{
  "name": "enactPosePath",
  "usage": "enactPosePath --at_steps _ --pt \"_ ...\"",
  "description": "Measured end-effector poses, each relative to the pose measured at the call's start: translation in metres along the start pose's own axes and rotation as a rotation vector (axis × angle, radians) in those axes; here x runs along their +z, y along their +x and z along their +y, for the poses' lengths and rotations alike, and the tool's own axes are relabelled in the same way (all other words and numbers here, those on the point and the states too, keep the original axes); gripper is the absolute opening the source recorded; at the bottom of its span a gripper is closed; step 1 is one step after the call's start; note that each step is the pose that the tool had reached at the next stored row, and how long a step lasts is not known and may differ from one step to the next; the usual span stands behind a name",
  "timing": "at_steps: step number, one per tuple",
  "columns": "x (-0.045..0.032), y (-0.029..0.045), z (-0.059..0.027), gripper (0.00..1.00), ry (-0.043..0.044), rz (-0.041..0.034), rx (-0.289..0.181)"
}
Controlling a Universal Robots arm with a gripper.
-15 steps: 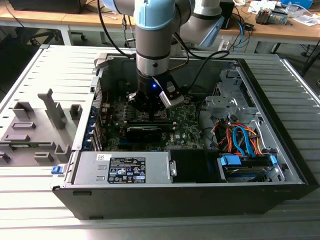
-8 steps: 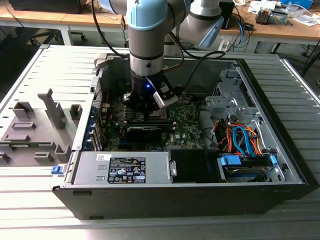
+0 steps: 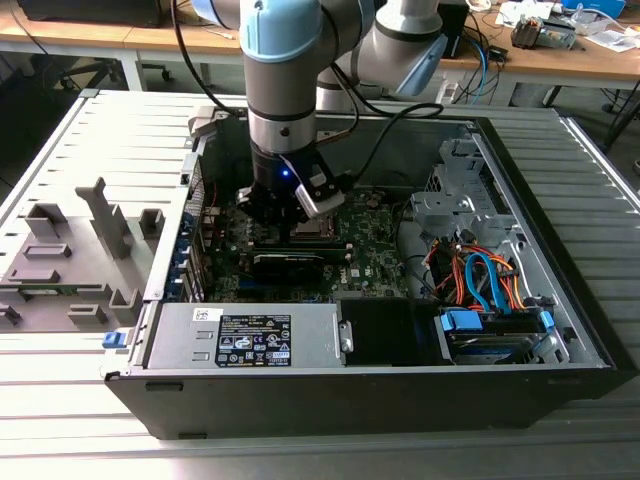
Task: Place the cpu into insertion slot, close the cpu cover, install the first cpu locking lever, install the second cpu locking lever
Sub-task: 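Install the second cpu locking lever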
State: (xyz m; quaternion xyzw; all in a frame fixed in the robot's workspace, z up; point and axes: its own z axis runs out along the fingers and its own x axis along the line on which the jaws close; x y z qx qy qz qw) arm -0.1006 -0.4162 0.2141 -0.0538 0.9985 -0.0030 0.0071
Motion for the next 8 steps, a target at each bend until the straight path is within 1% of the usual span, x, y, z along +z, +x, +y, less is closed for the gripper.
enactPosePath --at_steps 3,4,8 --pt "0.0025 0.0054 0.0006 0.11 -0.0002 0.0000 -0.004" --pt "0.0039 0.0079 0.0008 0.11 -0.0014 -0.0002 -0.012" --pt "0.0081 0.0092 0.0022 0.11 -0.0033 -0.0003 -0.028"
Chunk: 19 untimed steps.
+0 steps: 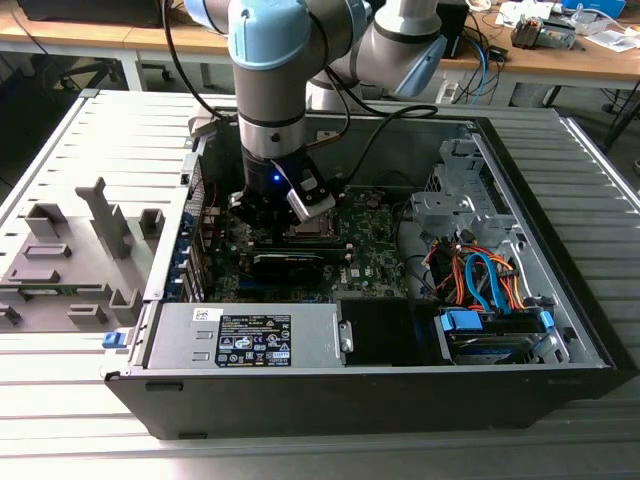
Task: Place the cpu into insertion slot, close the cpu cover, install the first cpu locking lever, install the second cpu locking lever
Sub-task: 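Install the second cpu locking lever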
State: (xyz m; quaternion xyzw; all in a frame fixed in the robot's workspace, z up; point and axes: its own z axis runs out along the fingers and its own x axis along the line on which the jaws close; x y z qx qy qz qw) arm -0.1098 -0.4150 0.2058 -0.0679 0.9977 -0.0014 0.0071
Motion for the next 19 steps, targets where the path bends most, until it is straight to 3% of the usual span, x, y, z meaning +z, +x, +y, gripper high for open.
enactPosePath --at_steps 4,8,11,13,17,19 --pt "0.0015 0.0017 0.0025 0.11 -0.0020 -0.0017 -0.008" --pt "-0.0059 0.0042 0.0029 0.11 -0.0013 -0.0078 -0.012" --pt "-0.0060 0.0040 0.0046 0.11 -0.0017 -0.0079 -0.016" --pt "-0.0054 0.0034 0.0055 0.11 -0.0120 -0.0072 -0.026" --pt "-0.0034 0.0032 0.0061 0.11 -0.0435 -0.0099 -0.032" --pt "-0.0026 0.0032 0.0061 0.11 -0.0516 -0.0098 -0.032"
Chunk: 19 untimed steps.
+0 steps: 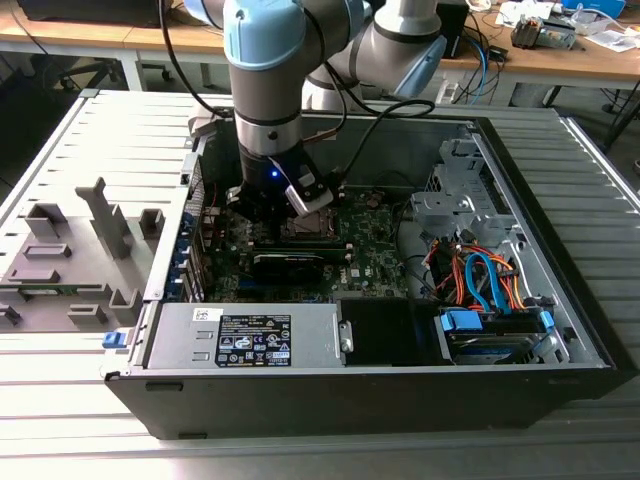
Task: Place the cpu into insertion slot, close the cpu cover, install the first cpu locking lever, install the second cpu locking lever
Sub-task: 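Install the second cpu locking lever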
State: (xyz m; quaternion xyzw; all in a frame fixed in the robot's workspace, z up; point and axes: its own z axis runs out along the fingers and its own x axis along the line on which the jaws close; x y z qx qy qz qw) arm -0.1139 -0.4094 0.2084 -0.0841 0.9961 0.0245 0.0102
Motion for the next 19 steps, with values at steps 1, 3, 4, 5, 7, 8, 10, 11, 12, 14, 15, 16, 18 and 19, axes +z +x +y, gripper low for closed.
enactPosePath --at_steps 1,3,4,5,7,8,10,11,12,14,15,16,18,19 --pt "0.0004 0.0001 0.0000 0.11 -0.0059 -0.0005 0.000" --pt "0.0002 0.0000 0.0000 0.11 -0.0067 -0.0007 0.000" --pt "-0.0016 0.0000 0.0001 0.11 -0.0066 -0.0005 0.000" --pt "-0.0051 -0.0002 0.0002 0.11 -0.0066 -0.0005 0.000" --pt "-0.0143 -0.0009 0.0005 0.11 -0.0066 -0.0005 0.000" --pt "-0.0178 -0.0029 0.0004 0.11 -0.0068 -0.0004 0.000" --pt "-0.0181 -0.0128 -0.0012 0.11 -0.0083 0.0074 0.001" --pt "-0.0181 -0.0173 -0.0020 0.11 -0.0100 0.0121 0.001" --pt "-0.0179 -0.0232 -0.0030 0.11 -0.0128 0.0194 0.001" --pt "-0.0176 -0.0327 -0.0047 0.11 -0.0177 0.0312 0.002" --pt "-0.0174 -0.0372 -0.0054 0.11 -0.0201 0.0368 0.002" --pt "-0.0171 -0.0437 -0.0066 0.11 -0.0239 0.0445 0.003" --pt "-0.0166 -0.0522 -0.0080 0.11 -0.0296 0.0546 0.003" --pt "-0.0164 -0.0564 -0.0088 0.11 -0.0322 0.0595 0.004"
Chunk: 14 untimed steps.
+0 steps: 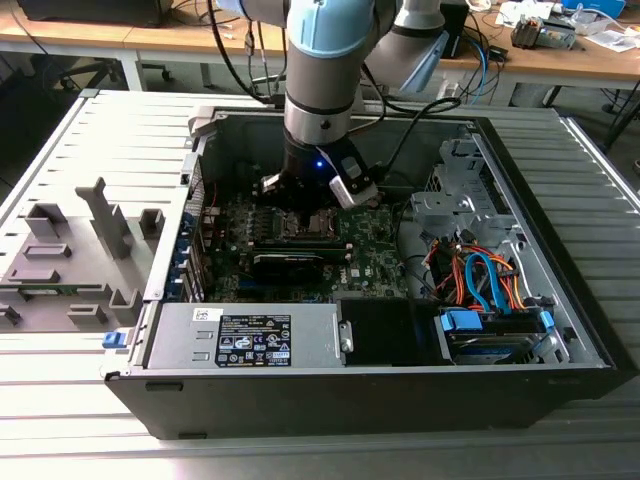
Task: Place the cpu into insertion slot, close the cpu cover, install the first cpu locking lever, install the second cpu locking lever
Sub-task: 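Install the second cpu locking lever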
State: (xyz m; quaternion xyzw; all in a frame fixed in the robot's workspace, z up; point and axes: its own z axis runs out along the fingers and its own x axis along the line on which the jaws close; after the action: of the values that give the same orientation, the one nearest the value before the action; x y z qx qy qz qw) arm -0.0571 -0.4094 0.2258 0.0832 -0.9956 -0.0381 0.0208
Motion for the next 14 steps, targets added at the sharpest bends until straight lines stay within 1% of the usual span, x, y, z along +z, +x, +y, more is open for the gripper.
enactPosePath --at_steps 1,2,5,6,8,14 --pt "0.0000 -0.0064 -0.0011 0.11 -0.0044 0.0077 0.001" --pt "0.0000 -0.0106 -0.0018 0.11 -0.0071 0.0126 0.001" --pt "-0.0003 -0.0343 -0.0059 0.11 -0.0209 0.0412 0.003" --pt "-0.0004 -0.0363 -0.0077 0.11 -0.0216 0.0446 0.003" --pt "-0.0005 -0.0369 -0.0116 0.11 -0.0220 0.0467 0.004" --pt "0.0001 -0.0364 -0.0205 0.11 -0.0220 0.0461 0.015"
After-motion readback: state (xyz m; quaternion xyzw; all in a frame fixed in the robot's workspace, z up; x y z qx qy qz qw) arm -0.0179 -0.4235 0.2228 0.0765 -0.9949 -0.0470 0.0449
